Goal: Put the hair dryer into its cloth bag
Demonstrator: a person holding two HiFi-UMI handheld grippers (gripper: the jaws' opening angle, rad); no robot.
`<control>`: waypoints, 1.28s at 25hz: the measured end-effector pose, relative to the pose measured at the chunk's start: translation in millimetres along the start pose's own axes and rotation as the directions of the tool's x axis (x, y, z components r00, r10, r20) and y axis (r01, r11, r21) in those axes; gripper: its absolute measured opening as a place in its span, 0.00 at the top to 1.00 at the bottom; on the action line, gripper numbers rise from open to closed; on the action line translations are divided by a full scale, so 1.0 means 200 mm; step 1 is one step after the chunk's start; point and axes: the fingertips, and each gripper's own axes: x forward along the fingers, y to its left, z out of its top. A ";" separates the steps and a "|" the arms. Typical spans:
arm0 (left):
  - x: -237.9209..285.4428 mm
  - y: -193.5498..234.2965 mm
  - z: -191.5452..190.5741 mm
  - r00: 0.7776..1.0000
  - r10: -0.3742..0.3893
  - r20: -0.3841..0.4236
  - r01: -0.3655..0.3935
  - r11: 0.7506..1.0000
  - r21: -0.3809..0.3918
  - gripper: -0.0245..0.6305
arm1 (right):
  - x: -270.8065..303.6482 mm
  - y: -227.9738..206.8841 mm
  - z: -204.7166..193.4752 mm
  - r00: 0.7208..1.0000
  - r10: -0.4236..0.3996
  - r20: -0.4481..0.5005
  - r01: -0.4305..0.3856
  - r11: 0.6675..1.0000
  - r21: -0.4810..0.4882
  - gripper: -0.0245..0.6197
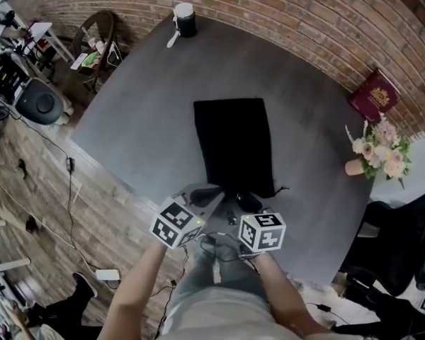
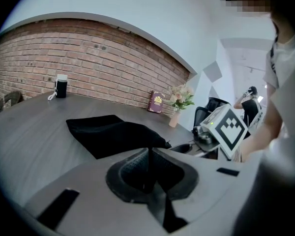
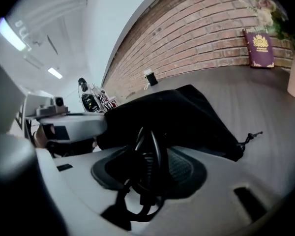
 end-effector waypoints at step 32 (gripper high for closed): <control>-0.02 0.02 0.09 0.997 -0.021 0.071 0.026 0.997 -0.070 0.93 | 0.31 -0.10 0.42 0.968 0.069 0.241 -0.083 0.995 0.047 0.67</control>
